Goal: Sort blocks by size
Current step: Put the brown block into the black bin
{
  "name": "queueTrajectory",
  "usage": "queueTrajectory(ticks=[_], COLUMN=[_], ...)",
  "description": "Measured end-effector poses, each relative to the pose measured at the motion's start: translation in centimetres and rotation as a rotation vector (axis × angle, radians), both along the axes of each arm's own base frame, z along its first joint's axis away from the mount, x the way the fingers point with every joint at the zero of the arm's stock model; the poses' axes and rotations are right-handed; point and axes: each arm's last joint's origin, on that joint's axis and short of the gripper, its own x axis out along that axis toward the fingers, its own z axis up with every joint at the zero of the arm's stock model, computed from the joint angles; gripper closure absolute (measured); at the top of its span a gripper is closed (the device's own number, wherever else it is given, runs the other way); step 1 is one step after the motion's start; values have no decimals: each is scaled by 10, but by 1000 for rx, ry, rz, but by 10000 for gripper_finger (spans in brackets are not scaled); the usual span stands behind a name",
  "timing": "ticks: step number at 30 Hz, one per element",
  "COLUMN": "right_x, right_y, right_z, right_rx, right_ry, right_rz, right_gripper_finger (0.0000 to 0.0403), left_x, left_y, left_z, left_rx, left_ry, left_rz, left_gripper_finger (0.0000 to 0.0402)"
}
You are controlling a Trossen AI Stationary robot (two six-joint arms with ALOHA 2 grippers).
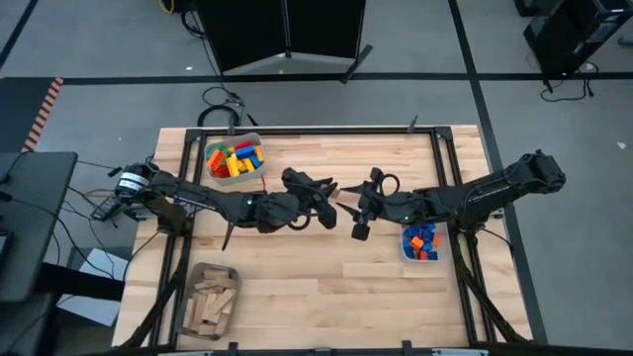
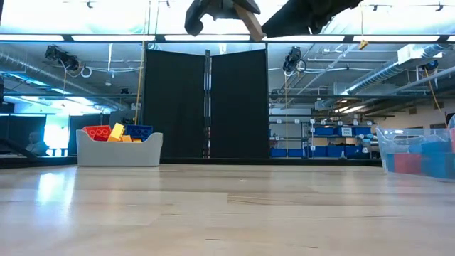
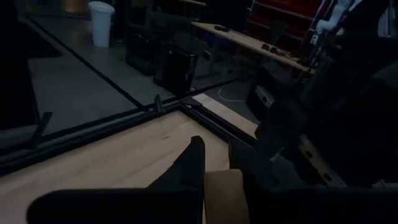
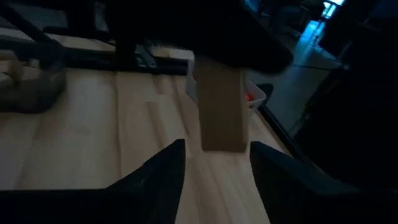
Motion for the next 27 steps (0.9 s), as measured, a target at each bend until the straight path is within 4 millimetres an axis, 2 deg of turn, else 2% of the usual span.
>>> queueTrajectory(ticks=[4,7,14,19,23,27], right_x=[-2,-5,-15,-20,-20,-20], right_y=[-1,-2,-4,-5,-5,-7], right_z=[-1,-4,-16,-23,-23,-23], right_rx=[-14,-2,83,143,148,134], right_ry=[21,57,168,216,217,222], right_rz=[-23,-33,-94,-144,-148,-148], right_gripper_finger=[187,170,149,149,153,154], left_x=[-4,-16,-64,-94,-120,-145], left_y=[1,4,0,-11,-22,-45], left_z=[3,11,30,22,8,-7], left_rx=[8,8,-94,-303,-610,-801], left_ry=[13,41,145,294,511,736], left_rz=[20,39,14,-105,-169,-125], left_gripper_finger=[345,345,345,345,345,345])
